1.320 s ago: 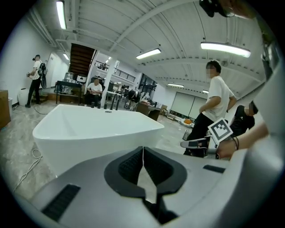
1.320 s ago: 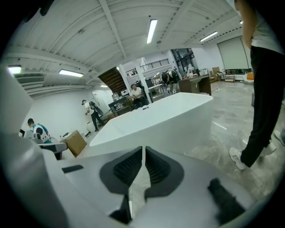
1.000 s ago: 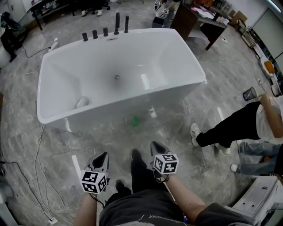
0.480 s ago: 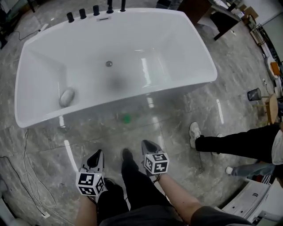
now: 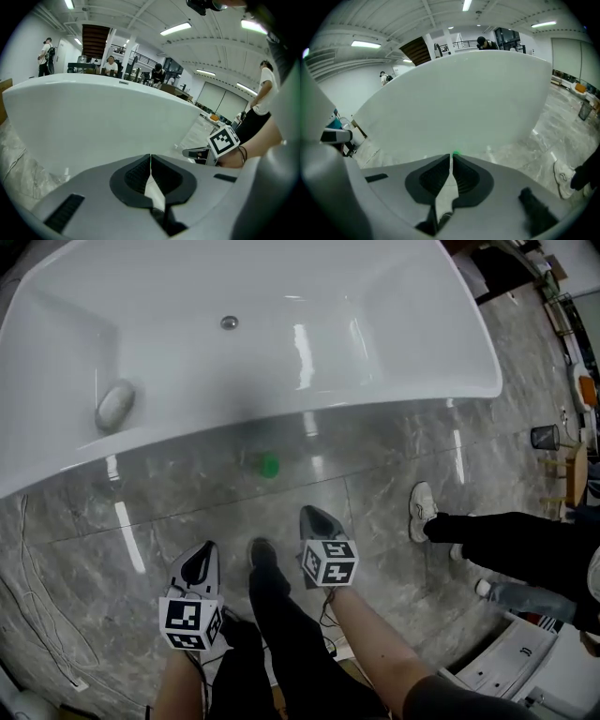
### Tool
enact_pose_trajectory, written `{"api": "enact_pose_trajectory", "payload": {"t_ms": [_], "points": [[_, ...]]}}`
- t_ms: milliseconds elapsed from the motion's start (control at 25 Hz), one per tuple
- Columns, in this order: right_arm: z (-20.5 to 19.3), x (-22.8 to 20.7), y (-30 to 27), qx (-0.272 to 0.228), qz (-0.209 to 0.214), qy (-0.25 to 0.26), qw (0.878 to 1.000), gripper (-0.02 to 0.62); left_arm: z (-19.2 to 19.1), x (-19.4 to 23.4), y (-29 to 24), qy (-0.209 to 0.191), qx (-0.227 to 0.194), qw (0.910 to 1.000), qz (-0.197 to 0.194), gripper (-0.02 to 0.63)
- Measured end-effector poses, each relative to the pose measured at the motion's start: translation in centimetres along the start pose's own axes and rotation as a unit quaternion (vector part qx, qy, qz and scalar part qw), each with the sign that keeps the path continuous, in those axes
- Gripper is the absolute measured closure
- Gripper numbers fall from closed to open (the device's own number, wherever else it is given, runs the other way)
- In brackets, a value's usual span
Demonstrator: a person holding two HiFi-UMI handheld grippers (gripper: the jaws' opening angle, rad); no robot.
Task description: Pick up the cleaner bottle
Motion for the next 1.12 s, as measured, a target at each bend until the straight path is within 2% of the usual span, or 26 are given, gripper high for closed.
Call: {"api": "enact_pose_trajectory", "payload": {"t_ms": [120, 280, 520, 640, 840, 1000, 1120], "points": [[-0.5, 0.0, -2.5, -0.016, -0.017, 0.003, 1.000, 0.561, -1.8, 2.1, -1.9, 0.004, -0.008, 1.0000, -0.004, 0.591], [-1.8, -0.3, -5.1, -0.048, -0.036, -0.016, 0.998, 0.561, -4.0, 4.6, -4.2, -0.015, -0.014, 0.9997, -0.009, 0.591], [-4.6, -0.6, -9.8, -0.062, -0.025, -0.011, 0.998, 0.550, -7.0, 7.7, -9.0, -0.031, -0.017, 0.9993, -0.007, 0.591], [-5.8, -0.6, -12.5, -0.064, -0.009, 0.001, 0.998, 0.446, -7.9, 8.6, -11.7, -0.028, -0.028, 0.9992, -0.009, 0.591], [-6.8, -1.1, -17.2, -0.093, 0.006, 0.000, 0.996, 0.321, -8.4, 9.7, -16.2, -0.042, -0.055, 0.9975, -0.008, 0.591], [-7.9, -1.6, -20.4, -0.104, 0.008, 0.004, 0.995, 0.285, -8.8, 10.1, -18.9, -0.060, -0.071, 0.9956, -0.013, 0.591], [-8.2, -1.8, -22.3, -0.114, 0.014, 0.018, 0.993, 0.278, -9.1, 11.0, -20.8, -0.055, -0.078, 0.9953, -0.014, 0.591]]}}
Point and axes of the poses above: the fingertips, and each gripper's own axes: y backward along the fingers, x to its left, z out of its top, the point moved 3 cm from there along y, backward along the fingers, and after that the axes turned 9 degrees about x, right-handed, at the moved point
